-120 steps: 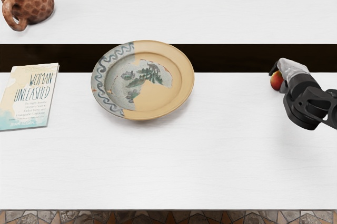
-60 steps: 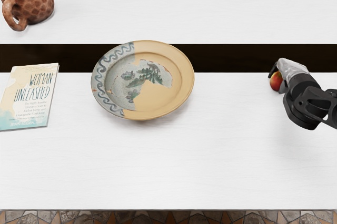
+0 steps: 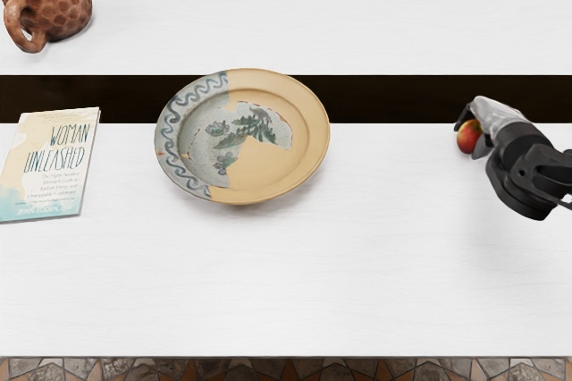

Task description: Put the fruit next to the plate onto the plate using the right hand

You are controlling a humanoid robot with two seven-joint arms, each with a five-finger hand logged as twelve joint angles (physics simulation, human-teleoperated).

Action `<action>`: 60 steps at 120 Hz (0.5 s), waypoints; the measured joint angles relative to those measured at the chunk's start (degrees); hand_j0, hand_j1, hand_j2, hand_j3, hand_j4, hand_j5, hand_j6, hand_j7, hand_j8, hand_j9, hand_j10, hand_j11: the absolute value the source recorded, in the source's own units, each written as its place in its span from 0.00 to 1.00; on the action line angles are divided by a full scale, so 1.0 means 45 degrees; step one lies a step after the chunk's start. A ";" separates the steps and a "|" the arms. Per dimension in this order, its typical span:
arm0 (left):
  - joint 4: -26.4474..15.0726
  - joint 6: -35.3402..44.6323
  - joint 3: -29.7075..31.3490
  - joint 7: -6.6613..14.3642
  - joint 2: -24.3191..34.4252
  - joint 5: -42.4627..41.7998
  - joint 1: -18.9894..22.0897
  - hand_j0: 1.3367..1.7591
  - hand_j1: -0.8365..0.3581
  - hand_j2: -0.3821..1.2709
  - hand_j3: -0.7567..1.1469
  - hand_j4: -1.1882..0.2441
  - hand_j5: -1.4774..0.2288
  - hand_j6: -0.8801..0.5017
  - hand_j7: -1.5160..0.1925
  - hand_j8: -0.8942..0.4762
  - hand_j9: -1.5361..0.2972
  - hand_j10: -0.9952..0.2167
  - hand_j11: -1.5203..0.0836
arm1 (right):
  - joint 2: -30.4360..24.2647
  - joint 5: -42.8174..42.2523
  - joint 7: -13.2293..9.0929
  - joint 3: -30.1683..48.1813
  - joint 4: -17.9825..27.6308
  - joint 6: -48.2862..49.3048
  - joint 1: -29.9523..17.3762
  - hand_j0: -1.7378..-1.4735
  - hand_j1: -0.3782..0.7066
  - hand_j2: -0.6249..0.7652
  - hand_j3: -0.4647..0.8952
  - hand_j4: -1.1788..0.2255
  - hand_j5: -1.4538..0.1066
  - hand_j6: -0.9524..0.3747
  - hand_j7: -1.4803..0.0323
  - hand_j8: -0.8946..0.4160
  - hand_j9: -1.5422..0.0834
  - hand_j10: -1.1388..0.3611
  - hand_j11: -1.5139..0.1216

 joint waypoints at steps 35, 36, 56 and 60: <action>0.0018 -0.0001 -0.0013 0.0000 0.0000 0.0000 0.0000 0.76 0.98 0.23 0.40 0.82 0.86 0.63 0.88 0.65 0.83 0.81 0.94 | -0.1178 0.0492 -0.0005 0.0168 0.1963 -0.0003 0.0795 0.33 0.60 0.51 0.34 0.45 0.35 0.44 0.40 0.41 0.40 0.31 0.38; 0.0018 -0.0001 -0.0014 0.0000 0.0000 0.0000 0.0000 0.76 0.98 0.23 0.40 0.82 0.86 0.63 0.88 0.65 0.83 0.81 0.94 | -0.1207 0.0523 -0.0005 0.0170 0.2016 -0.0001 0.0827 0.33 0.60 0.51 0.34 0.45 0.35 0.44 0.40 0.41 0.40 0.31 0.38; 0.0024 -0.0001 -0.0018 0.0000 0.0000 0.0000 0.0038 0.76 0.98 0.23 0.40 0.82 0.86 0.63 0.88 0.65 0.83 0.81 0.94 | -0.1625 0.1254 -0.0013 0.0168 0.2908 0.0119 0.1649 0.33 0.60 0.52 0.34 0.45 0.34 0.44 0.39 0.41 0.39 0.31 0.37; 0.0023 -0.0001 -0.0018 0.0000 0.0000 0.0000 0.0048 0.76 0.98 0.23 0.40 0.82 0.86 0.63 0.88 0.65 0.83 0.81 0.94 | -0.1694 0.1429 -0.0015 0.0161 0.3041 0.0211 0.1845 0.33 0.61 0.52 0.34 0.45 0.33 0.45 0.38 0.41 0.39 0.32 0.37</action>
